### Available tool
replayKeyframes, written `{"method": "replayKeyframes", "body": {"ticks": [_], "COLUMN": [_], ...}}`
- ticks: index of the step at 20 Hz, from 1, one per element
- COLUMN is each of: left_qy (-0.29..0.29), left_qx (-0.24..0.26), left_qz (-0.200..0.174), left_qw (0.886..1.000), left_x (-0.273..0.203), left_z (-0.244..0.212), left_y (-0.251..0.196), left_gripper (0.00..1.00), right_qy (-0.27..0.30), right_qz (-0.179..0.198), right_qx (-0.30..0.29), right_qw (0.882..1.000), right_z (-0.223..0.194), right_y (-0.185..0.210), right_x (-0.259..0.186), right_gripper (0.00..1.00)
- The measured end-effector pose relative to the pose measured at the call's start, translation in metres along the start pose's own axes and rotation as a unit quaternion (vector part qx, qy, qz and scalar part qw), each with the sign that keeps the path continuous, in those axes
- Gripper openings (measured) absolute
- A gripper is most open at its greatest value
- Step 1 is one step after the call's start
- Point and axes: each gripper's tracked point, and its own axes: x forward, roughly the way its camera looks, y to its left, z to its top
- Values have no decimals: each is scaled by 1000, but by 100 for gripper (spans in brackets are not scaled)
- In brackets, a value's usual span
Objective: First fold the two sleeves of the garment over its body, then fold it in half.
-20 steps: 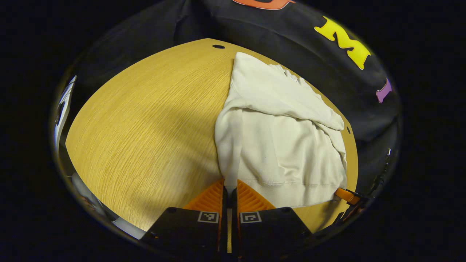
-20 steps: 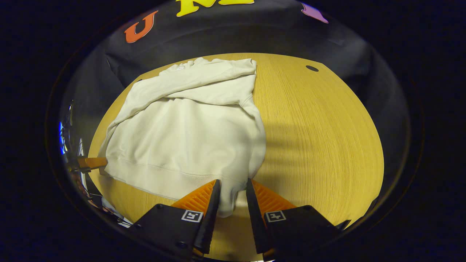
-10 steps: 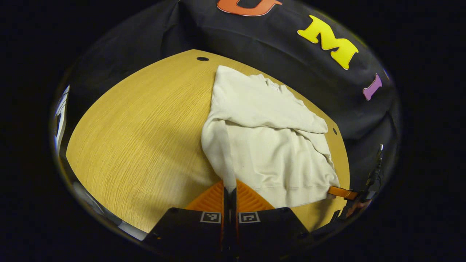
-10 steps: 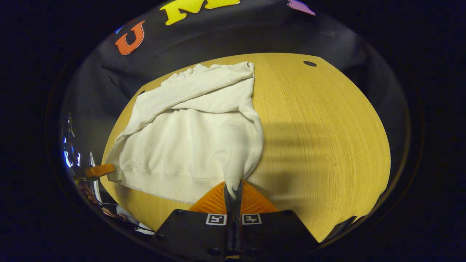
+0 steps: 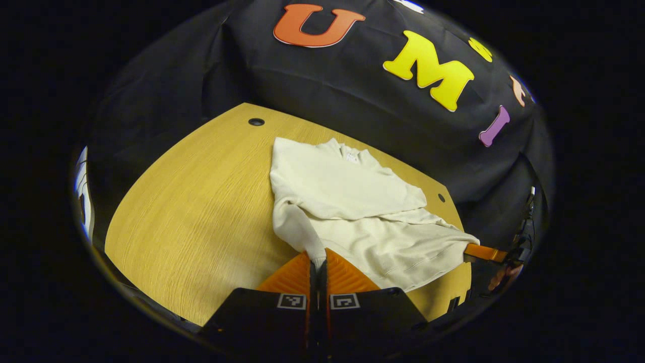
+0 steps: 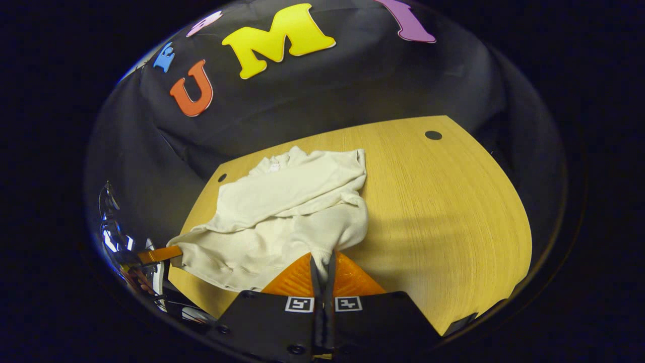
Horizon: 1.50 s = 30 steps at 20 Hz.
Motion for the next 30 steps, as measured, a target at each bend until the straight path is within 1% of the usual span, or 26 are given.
{"method": "replayKeyframes", "body": {"ticks": [4,7,11,14,17,20,22,24,27,29,30], "left_qy": [-31,-50,-58,-61,-65,-60,-71,-76,-89,-89,-92], "left_qx": [-3,6,5,3,3,-15,-28,-34,-21,-11,-3], "left_qz": [-19,-29,-30,-26,-18,-15,-15,-7,18,35,42], "left_qw": [999,998,998,998,998,998,997,997,996,995,995], "left_x": [8,21,56,97,144,192,220,242,267,281,287], "left_z": [56,102,163,193,202,196,195,192,188,180,179], "left_y": [-15,-22,-26,-20,-7,3,10,18,34,40,43], "left_gripper": [3,3,3,3,3,3,4,4,3,4,4], "right_qy": [-31,-47,-57,-61,-64,-58,-56,-60,-63,-54,-51], "right_qz": [20,35,44,47,55,52,48,40,20,10,3], "right_qx": [-4,-9,-24,-38,-34,-19,-14,-16,-15,-20,-25], "right_qw": [999,998,997,996,996,997,997,997,998,998,998], "right_z": [67,120,181,207,215,206,201,198,191,181,179], "right_y": [18,36,56,58,51,37,28,21,11,8,7], "right_x": [0,14,53,99,152,207,235,256,282,297,303], "right_gripper": [0,1,1,0,1,1,1,1,1,1,3]}}
